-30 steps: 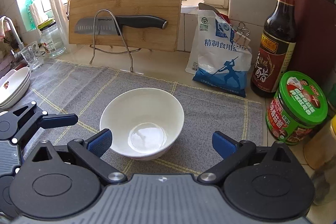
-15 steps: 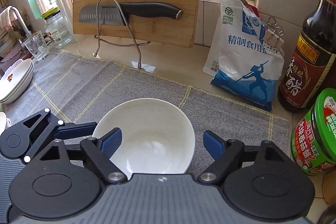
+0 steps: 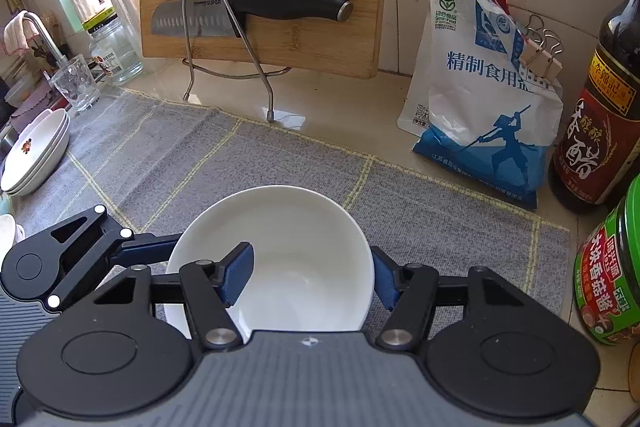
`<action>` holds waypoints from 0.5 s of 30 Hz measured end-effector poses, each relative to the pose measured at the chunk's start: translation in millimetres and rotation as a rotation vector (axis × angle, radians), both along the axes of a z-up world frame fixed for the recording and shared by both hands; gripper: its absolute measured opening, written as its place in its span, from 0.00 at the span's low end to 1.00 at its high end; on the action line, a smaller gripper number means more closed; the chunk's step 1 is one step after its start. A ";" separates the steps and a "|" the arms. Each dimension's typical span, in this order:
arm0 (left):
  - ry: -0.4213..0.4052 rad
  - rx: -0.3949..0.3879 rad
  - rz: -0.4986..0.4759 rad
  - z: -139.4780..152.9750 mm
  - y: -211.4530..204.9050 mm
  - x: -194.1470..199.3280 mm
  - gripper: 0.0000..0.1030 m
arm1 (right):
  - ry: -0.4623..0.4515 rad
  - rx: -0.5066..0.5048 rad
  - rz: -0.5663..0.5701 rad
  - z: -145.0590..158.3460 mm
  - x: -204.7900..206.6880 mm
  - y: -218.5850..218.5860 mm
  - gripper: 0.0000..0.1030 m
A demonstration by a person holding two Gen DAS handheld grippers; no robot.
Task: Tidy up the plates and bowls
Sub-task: 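Carry the pink-floral bowl with the right tool toward the stacked bowls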
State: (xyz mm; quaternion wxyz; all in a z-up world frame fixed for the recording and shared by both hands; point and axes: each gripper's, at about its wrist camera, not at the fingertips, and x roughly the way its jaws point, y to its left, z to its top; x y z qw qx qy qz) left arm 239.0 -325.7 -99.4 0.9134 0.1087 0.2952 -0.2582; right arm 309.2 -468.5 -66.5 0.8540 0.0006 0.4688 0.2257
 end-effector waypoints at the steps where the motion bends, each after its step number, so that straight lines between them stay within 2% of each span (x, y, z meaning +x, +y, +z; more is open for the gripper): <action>1: 0.002 0.001 0.001 0.2 -0.4 0.1 0.88 | 0.003 0.001 0.000 0.0 0.5 -0.2 0.65; 15: 0.008 0.014 -0.022 13.7 8.5 -15.2 0.88 | 0.021 0.052 -0.025 17.1 -16.7 4.0 0.65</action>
